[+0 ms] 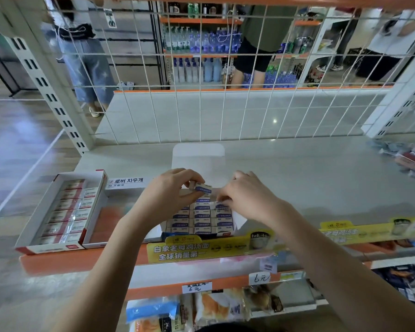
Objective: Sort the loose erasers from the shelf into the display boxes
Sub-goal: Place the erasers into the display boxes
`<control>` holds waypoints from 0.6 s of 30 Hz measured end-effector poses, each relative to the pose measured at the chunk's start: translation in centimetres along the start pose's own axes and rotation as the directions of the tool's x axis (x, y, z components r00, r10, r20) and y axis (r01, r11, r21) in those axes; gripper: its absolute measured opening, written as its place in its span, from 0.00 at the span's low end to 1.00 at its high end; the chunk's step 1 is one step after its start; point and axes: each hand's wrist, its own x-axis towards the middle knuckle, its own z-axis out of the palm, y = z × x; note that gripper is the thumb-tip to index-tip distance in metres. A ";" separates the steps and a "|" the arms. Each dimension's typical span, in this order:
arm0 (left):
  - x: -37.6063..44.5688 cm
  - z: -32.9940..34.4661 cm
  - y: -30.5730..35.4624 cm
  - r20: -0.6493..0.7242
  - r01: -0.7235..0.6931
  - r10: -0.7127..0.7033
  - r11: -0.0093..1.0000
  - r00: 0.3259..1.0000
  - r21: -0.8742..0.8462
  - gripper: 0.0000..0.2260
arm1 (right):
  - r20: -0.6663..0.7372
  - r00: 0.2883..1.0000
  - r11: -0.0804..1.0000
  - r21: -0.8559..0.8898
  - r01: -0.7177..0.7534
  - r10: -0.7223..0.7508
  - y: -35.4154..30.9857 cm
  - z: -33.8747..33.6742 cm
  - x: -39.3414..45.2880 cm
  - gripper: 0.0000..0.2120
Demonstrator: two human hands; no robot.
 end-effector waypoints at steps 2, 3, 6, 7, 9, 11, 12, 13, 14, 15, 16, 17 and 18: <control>0.1 0.1 0.0 -0.002 -0.006 0.006 1.000 1.000 0.026 0.10 | -0.015 1.000 1.000 0.012 -0.011 0.012 -0.1 0.2 0.1 0.12; 0.1 0.2 0.0 -0.010 -0.009 0.009 0.999 1.000 0.036 0.10 | -0.021 1.000 1.000 0.015 -0.017 0.018 -0.1 0.2 0.2 0.11; 0.3 0.3 0.1 -0.025 -0.007 0.009 0.999 1.000 0.054 0.10 | -0.026 0.999 0.999 0.033 -0.038 0.039 -0.3 0.3 0.5 0.10; 0.3 0.4 0.1 -0.030 -0.017 0.019 0.998 0.999 0.057 0.10 | -0.030 0.999 0.999 0.033 -0.040 0.041 -0.3 0.3 0.6 0.10; 0.5 0.6 0.1 -0.038 -0.044 0.047 0.997 0.998 0.070 0.09 | -0.036 0.998 0.998 0.039 -0.041 0.043 -0.3 0.5 0.8 0.10; 0.6 0.7 0.1 -0.028 -0.047 0.049 0.995 0.998 0.089 0.09 | -0.033 0.999 0.998 0.055 -0.037 0.039 -0.2 0.6 0.8 0.10; 0.6 0.8 0.1 -0.021 -0.044 0.046 0.994 0.999 0.098 0.10 | -0.037 0.999 0.997 0.065 -0.031 0.033 -0.1 0.7 0.7 0.10; 0.7 0.9 0.1 -0.017 -0.041 0.043 0.994 0.999 0.104 0.10 | -0.050 0.998 0.996 0.087 -0.025 0.029 0.0 0.7 0.6 0.10; 0.7 0.9 0.1 -0.014 -0.039 0.041 0.993 0.999 0.109 0.10 | -0.075 0.997 0.992 0.125 -0.021 0.031 0.1 0.6 0.4 0.09; 0.7 0.9 0.1 -0.009 -0.036 0.038 0.993 0.999 0.114 0.10 | -0.100 0.994 0.984 0.177 -0.029 0.047 0.2 0.4 0.1 0.09; 0.7 0.9 0.3 0.003 -0.033 0.033 0.992 0.999 0.119 0.11 | -0.119 0.990 0.973 0.226 -0.043 0.072 0.3 0.1 -0.3 0.09; 0.8 0.9 0.4 0.020 -0.030 0.027 0.992 0.999 0.127 0.11 | -0.139 0.985 0.963 0.264 -0.059 0.098 0.4 -0.2 -0.6 0.10; 0.9 1.1 0.6 0.036 -0.026 0.021 0.989 0.999 0.143 0.11 | -0.158 0.980 0.955 0.288 -0.073 0.123 0.6 -0.4 -1.0 0.11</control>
